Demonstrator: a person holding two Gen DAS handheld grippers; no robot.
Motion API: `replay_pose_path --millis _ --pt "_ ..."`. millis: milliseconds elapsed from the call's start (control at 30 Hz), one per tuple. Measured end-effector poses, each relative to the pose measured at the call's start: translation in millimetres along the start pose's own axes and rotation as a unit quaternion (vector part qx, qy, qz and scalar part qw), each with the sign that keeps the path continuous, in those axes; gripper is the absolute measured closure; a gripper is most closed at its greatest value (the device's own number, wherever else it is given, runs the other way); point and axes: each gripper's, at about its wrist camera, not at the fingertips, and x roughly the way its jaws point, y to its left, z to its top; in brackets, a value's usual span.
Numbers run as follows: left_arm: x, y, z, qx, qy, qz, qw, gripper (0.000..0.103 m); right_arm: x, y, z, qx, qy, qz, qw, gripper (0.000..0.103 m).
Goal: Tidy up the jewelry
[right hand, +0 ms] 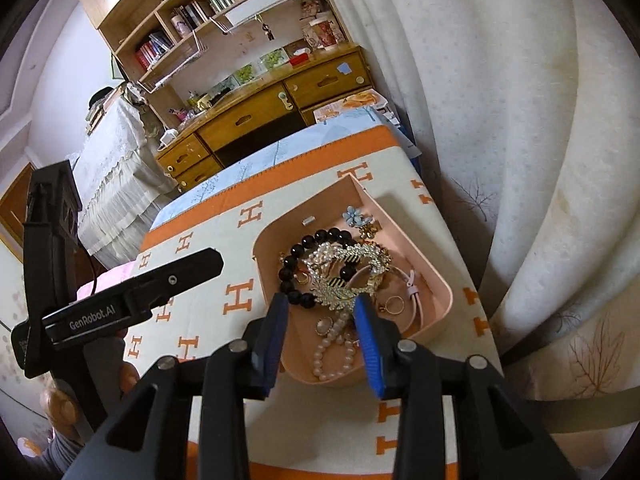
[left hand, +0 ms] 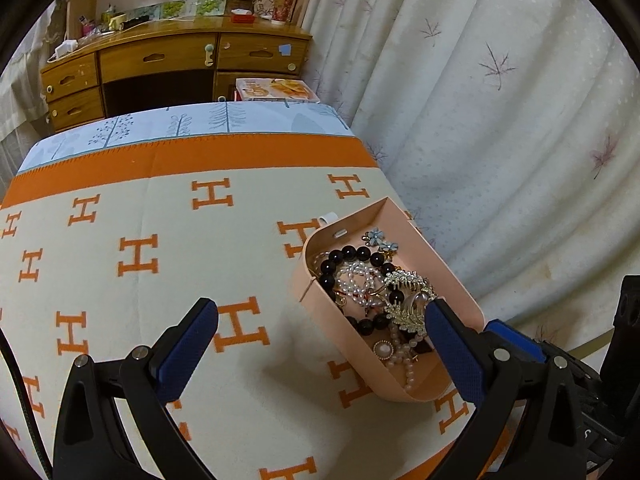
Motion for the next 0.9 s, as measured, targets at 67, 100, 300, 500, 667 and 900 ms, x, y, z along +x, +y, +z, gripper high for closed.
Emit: replay_pose_path --millis 67,100,300,500,667,900 --pt "-3 0 -3 0.002 0.003 0.003 1.0000 0.001 -2 3 0 -0.004 -0.004 -0.002 1.000 0.068" --pt "-4 0 -4 0.003 0.003 0.006 1.0000 0.001 -2 5 -1 -0.006 -0.006 -0.001 1.000 0.068" --pt "-21 4 -16 0.011 -0.007 0.023 0.9996 0.001 2 12 -7 -0.013 0.002 0.003 1.000 0.068" --pt "-46 14 -34 0.020 -0.024 0.057 0.9979 0.001 9 26 -19 -0.023 0.017 0.016 0.999 0.068" --pt "-66 34 -54 0.015 -0.028 0.088 0.9956 0.001 15 42 -30 -0.037 0.033 0.024 0.998 0.068" --pt "-97 62 -84 -0.010 -0.035 0.137 0.9899 0.001 20 72 -44 -0.057 0.054 0.057 0.995 0.068"
